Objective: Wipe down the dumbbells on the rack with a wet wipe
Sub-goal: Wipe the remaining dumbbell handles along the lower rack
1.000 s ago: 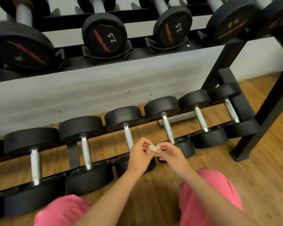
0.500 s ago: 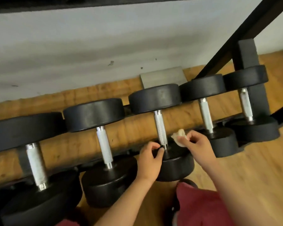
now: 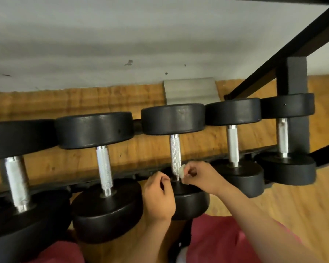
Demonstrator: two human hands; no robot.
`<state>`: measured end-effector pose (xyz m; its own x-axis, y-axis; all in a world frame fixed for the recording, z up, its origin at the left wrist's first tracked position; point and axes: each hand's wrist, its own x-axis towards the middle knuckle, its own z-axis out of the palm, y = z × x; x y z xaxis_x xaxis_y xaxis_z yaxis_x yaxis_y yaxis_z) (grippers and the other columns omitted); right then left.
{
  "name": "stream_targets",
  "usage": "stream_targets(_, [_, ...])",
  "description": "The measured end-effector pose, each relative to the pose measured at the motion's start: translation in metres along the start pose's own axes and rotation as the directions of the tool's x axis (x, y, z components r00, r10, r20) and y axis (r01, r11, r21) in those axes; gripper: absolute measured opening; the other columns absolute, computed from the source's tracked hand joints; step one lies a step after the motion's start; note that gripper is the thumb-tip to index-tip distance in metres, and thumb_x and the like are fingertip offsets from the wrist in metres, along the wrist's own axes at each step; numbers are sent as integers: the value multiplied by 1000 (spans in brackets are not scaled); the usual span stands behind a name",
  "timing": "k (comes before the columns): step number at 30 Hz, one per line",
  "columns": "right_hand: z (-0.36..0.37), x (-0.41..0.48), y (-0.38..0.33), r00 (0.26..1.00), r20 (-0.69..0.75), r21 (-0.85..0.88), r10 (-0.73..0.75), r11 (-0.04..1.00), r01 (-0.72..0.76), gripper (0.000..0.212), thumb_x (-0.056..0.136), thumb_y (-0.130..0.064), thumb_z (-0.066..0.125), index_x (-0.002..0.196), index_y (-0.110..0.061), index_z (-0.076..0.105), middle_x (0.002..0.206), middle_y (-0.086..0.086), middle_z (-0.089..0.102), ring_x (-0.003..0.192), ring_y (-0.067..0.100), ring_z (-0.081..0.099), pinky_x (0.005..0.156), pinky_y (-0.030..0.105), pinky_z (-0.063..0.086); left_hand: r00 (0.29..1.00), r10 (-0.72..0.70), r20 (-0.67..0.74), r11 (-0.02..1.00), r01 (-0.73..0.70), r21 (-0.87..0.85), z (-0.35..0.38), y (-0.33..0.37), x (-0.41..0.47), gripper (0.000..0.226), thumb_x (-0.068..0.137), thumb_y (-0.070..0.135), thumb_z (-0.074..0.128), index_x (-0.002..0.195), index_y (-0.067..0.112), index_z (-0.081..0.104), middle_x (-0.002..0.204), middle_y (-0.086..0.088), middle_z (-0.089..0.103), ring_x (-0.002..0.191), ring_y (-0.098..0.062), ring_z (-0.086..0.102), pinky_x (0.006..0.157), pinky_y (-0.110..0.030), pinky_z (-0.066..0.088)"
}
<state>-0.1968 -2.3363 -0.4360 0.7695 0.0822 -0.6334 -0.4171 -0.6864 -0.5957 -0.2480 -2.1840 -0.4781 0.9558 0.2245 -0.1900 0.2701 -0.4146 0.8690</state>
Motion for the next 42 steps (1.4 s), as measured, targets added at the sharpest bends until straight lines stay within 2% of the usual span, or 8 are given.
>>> stream_targets(5, [9,12,3,992,-89,33,87,996,-84,24,73,-15,81,76,-19,58,74,-8,58,70,3,53,59,10,38,998,54,-29,998,-54,-9,3,-2,-1,30,88,28,37,72,17,60,71,8,59,71,-10,57,68,-35,49])
stream_targets(12, [-15,13,6,958,199,526,205,803,-281,19,94,-4,58,109,6,64,108,16,68,85,15,70,79,19,57,997,51,-63,998,-49,38,8,3,-6,33,88,31,36,71,18,61,71,9,60,72,-10,56,71,-34,45])
stream_targets(18, [-5,7,6,994,25,178,105,978,-108,18,81,-7,75,92,-12,62,93,10,67,64,9,60,60,17,50,997,44,-65,997,-39,67,8,7,-7,36,87,33,35,72,15,62,71,6,62,72,-14,56,71,-37,46])
stream_targets(24, [3,12,5,994,-34,92,108,990,-105,29,73,-19,83,95,-8,67,98,4,68,93,15,63,67,17,44,994,-89,-68,996,90,9,12,4,-6,28,90,36,47,76,17,63,79,5,61,84,-18,57,81,-40,47])
stream_targets(29, [11,8,4,992,-82,54,95,994,-91,37,72,-25,84,95,-10,60,95,4,65,93,19,62,78,30,48,961,-237,-140,971,239,1,19,12,-8,19,87,39,53,79,23,61,87,8,52,90,-22,57,78,-33,44])
stream_targets(34, [9,15,-4,996,-29,-77,81,994,-83,49,70,-36,85,102,-11,58,93,2,60,87,18,58,67,28,42,962,-231,-146,973,231,-15,19,11,-9,19,92,30,55,74,24,58,92,-3,59,87,-20,54,71,-27,35])
stream_targets(39, [5,17,10,998,-51,53,-23,998,26,32,71,-20,86,70,-11,55,69,2,52,67,15,49,66,30,41,961,-231,-152,973,231,-17,22,4,-6,22,89,38,48,72,27,57,89,-2,63,84,-20,58,65,-27,37])
stream_targets(42, [5,14,18,997,-77,147,-22,989,33,26,74,-14,83,68,-14,57,66,-2,55,66,12,51,68,28,44,951,-263,-161,965,261,-32,23,4,-5,21,90,33,51,74,23,60,90,-3,63,83,-19,58,68,-27,38])
